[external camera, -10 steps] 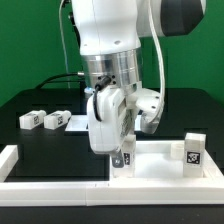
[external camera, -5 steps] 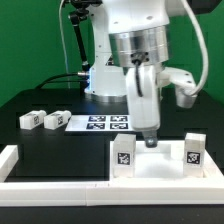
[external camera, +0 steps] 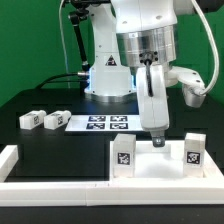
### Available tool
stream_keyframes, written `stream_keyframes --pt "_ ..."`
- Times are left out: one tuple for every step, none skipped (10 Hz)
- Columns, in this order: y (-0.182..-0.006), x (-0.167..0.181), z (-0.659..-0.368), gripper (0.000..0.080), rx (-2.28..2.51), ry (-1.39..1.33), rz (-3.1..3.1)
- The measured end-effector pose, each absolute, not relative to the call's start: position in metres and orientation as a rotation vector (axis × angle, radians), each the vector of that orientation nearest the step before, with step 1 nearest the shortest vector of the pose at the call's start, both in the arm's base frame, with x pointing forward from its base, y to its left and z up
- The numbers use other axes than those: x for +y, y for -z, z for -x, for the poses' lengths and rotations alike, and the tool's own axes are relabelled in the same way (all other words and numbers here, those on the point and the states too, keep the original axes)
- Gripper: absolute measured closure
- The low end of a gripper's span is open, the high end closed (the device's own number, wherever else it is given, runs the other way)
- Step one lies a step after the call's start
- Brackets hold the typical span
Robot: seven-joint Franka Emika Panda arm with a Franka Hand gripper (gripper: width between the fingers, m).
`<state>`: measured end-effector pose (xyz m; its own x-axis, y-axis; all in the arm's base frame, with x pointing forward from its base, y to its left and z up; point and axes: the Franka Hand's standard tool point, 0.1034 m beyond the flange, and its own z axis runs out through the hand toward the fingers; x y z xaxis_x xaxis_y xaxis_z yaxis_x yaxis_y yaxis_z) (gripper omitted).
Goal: Assemble square table
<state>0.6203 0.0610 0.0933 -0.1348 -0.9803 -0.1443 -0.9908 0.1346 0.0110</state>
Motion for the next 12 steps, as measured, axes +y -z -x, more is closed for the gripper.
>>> stream_keyframes --pt "-0.09 0.062 -0.618 0.0151 2.272 -0.117 1.998" --pt "-0.086 0.064 -0.603 0.0151 2.24 -0.071 2.018" --pt "-0.076 0.064 -0.58 0.0151 2.235 -0.052 2.039" --pt "-0.064 0.067 -0.561 0.0151 2.24 -0.046 2.06" --pt "-0.057 0.071 -0.553 0.0151 2.237 -0.046 2.08" --pt "-0.06 0.07 -0.557 0.0151 2.231 -0.043 2.081" --pt "-0.059 0.07 -0.557 0.0151 2.23 -0.043 2.083" --pt "-0.059 0.07 -0.557 0.0151 2.228 -0.044 2.086" --pt "-0.058 0.07 -0.556 0.0151 2.226 -0.044 2.09" --pt "-0.057 0.07 -0.555 0.0151 2.218 -0.045 2.1" --pt "-0.052 0.067 -0.545 0.0151 2.173 -0.031 2.15" --pt "-0.044 0.063 -0.525 0.0151 2.153 -0.042 2.192"
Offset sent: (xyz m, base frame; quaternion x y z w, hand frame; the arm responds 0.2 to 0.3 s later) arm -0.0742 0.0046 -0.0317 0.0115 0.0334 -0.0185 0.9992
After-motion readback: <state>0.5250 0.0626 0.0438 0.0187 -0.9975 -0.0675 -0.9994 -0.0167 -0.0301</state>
